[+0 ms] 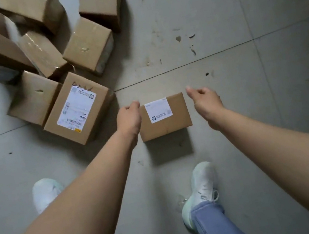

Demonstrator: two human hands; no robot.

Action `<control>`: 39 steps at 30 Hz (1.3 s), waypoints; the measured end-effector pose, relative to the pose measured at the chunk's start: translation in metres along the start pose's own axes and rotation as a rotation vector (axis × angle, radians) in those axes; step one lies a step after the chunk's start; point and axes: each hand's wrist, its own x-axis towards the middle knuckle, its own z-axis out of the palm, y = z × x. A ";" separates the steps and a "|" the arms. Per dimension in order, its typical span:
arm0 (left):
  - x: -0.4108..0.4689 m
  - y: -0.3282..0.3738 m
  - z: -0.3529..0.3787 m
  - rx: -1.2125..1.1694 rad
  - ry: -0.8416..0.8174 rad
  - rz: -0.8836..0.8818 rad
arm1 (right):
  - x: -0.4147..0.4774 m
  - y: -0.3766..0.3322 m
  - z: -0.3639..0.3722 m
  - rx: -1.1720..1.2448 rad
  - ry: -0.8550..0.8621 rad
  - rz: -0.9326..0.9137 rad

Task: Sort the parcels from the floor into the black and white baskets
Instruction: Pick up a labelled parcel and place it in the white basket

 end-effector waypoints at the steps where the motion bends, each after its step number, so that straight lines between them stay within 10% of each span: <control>1: 0.013 -0.017 0.008 -0.018 -0.002 -0.048 | 0.014 0.016 0.011 -0.017 -0.025 0.038; 11: 0.053 -0.036 0.030 -0.243 -0.124 -0.181 | 0.048 0.041 0.049 0.080 -0.089 0.194; 24: -0.156 0.221 -0.121 -0.352 -0.023 0.301 | -0.135 -0.220 -0.100 0.426 0.197 -0.085; 39: -0.438 0.319 -0.424 -0.650 0.362 0.594 | -0.482 -0.456 -0.150 0.665 -0.327 -0.607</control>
